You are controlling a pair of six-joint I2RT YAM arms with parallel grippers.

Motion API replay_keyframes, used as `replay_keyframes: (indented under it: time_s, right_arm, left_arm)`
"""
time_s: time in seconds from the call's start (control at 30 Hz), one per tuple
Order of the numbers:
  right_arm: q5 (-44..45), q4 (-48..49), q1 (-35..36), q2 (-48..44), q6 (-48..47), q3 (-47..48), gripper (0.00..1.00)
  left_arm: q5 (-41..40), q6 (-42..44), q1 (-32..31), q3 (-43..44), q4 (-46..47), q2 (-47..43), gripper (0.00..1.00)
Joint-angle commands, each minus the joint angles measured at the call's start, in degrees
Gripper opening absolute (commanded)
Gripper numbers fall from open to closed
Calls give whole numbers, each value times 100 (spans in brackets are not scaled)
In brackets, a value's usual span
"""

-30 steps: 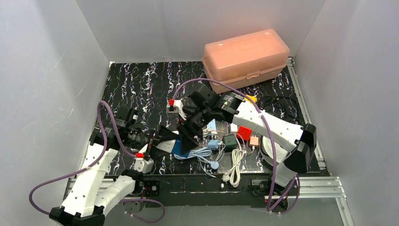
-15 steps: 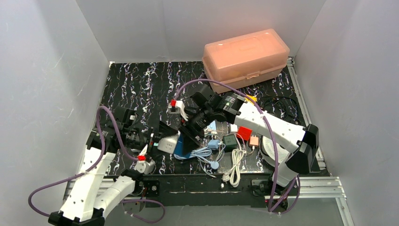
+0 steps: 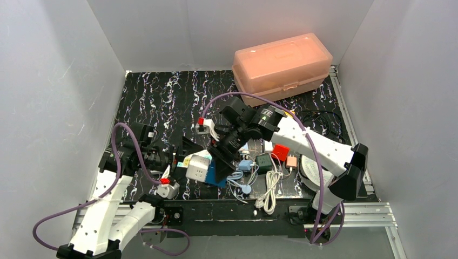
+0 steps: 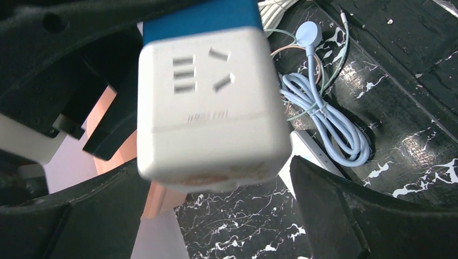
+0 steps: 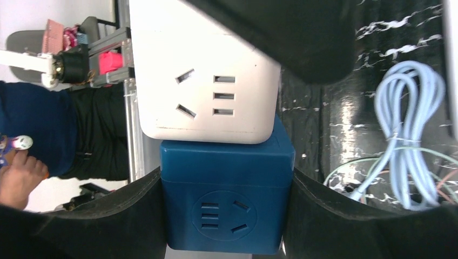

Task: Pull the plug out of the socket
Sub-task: Remove the plug from the socket.

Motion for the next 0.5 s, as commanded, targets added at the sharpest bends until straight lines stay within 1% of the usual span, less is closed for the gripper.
replay_keyframes:
  time_s: [0.0,0.07,0.17,0.2,0.27,0.33,0.4,0.47]
  right_arm:
    - [440,249,10,197,-14,653,1]
    - [611,307,8,348,12,847,1]
    - [772,264,8,563,63,1075,1]
    - [781,264,9,574,54,1087,1]
    - [747,264,9,556,51,1043,1]
    - [745,262,9,538,56,993,1]
    - [751,236,9,556,57,1006,1]
    - [743,236,9,573,48,1005,1]
  left_arm:
    - [280,2773,-43,-41,-417,-83,98]
    - [119,2712,-45,10,-462,-50,96]
    - [-71,2634,-46,117,-512,8,87]
    - [-121,2623,-44,127,-519,17,82]
    - [-223,2586,-41,145,-518,25,68]
    - [-355,2574,-43,167,-511,88,57]
    - [-457,2553,-39,212,-425,188,50]
    - [-564,2632,-39,249,-355,309,47]
